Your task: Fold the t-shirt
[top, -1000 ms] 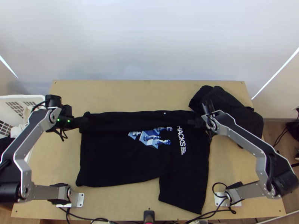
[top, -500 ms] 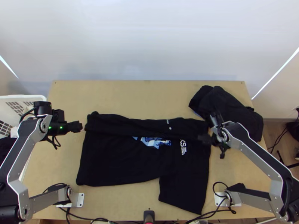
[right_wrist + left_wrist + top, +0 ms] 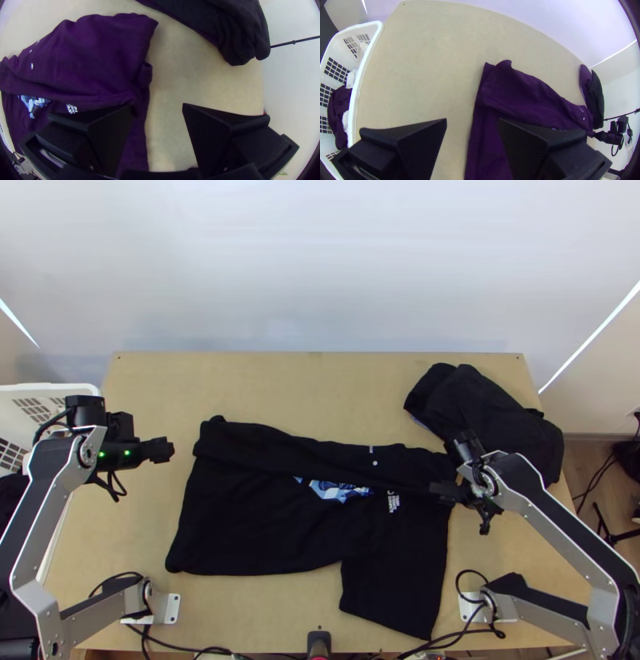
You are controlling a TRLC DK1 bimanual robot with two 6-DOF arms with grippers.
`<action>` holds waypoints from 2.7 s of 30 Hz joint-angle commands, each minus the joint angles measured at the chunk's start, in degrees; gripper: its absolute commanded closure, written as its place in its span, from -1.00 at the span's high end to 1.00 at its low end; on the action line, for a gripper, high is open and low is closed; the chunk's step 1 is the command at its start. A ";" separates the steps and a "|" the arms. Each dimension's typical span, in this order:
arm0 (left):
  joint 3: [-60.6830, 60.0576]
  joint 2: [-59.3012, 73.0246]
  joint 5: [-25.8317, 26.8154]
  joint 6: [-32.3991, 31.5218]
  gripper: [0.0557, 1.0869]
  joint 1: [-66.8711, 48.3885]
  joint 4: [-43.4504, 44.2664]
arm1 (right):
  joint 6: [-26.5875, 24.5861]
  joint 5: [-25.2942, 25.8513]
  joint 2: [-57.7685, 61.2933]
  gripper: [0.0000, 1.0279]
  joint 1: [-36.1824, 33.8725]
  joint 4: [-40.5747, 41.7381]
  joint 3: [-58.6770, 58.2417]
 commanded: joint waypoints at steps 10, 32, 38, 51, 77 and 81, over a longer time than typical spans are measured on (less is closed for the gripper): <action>3.15 -0.06 -0.75 -3.60 0.48 -5.23 -0.99 | -1.19 -0.22 -1.40 0.27 3.27 19.67 1.06; 14.14 17.34 -3.04 -8.61 0.48 -16.57 0.33 | -0.31 -0.31 -3.86 0.00 3.53 16.59 -0.44; 14.14 17.87 -3.92 -7.56 0.48 -15.25 0.33 | 1.71 -0.31 -3.42 0.00 3.01 14.57 0.18; 11.24 20.68 -5.59 -6.59 0.48 -16.13 3.67 | 3.03 -0.84 0.71 0.00 -2.71 9.12 1.06; 5.35 8.64 -6.99 7.03 0.48 -19.21 -24.46 | 10.50 -15.43 -2.72 0.53 17.60 -15.23 -6.77; 6.23 8.91 -7.26 7.03 0.48 -19.29 -24.28 | 9.27 -17.27 -1.22 0.28 17.95 -13.82 -7.47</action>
